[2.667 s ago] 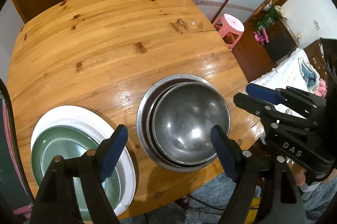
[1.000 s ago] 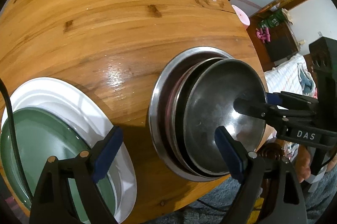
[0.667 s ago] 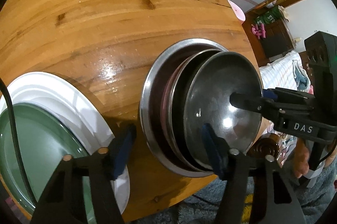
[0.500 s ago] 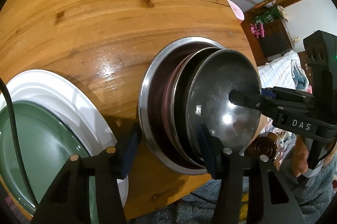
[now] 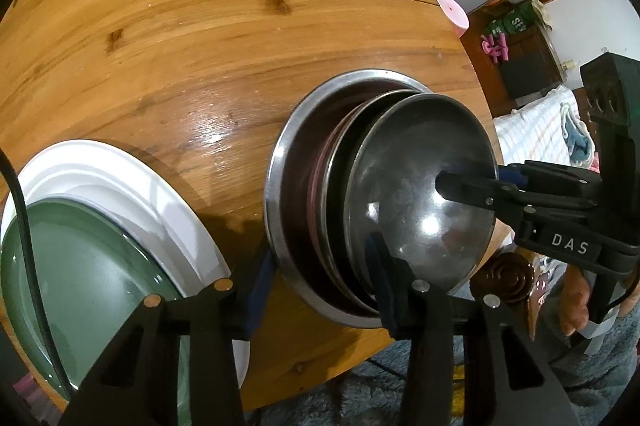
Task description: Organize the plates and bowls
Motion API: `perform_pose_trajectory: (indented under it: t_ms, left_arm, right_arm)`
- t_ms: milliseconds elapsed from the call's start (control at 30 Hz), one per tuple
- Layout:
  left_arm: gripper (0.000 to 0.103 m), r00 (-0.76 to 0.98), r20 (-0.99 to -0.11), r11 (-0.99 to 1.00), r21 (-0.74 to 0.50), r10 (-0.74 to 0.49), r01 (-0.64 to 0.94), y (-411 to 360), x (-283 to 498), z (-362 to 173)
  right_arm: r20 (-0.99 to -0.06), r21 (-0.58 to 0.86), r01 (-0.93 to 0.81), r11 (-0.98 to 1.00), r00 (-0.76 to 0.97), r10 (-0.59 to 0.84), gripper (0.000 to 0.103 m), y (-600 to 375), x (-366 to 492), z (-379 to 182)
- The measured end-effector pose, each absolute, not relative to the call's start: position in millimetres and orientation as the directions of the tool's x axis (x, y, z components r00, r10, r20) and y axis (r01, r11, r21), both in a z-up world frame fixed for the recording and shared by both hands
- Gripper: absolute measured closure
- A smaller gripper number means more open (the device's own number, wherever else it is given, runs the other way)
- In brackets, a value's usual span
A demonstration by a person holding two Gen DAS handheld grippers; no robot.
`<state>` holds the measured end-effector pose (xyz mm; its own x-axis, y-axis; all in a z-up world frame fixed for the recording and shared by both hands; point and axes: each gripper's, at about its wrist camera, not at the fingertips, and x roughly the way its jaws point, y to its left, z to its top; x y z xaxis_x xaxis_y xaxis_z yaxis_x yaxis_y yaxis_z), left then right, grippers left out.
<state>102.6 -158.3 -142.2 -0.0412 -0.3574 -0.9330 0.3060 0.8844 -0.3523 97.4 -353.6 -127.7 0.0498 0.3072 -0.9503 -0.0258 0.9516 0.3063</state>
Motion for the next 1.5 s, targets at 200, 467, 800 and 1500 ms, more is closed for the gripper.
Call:
perform_pose_trajectory:
  t_ms: [200, 467, 800, 1500]
  left_arm:
    - [0.064, -0.045, -0.938, 0.891, -0.341, -0.343, 0.299, -158, 105, -139]
    - [0.064, -0.04, -0.937, 0.892, -0.344, -0.348, 0.294, -152, 101, -126]
    - [0.064, 0.01, -0.936, 0.904, -0.336, -0.351, 0.266, -105, 77, -84]
    - [0.063, 0.111, -0.966, 0.971, -0.227, -0.234, 0.069, 48, 34, -96]
  right_arm:
    - [-0.951, 0.305, -0.019, 0.952, 0.038, 0.305, 0.074, -351, 98, -129]
    - [-0.952, 0.305, -0.023, 0.952, 0.031, 0.306, 0.074, -349, 96, -117]
    - [-0.95, 0.31, -0.079, 0.947, 0.014, 0.312, 0.074, -309, 87, -76]
    - [-0.928, 0.367, -0.256, 0.894, -0.028, 0.372, 0.074, -156, 76, -80]
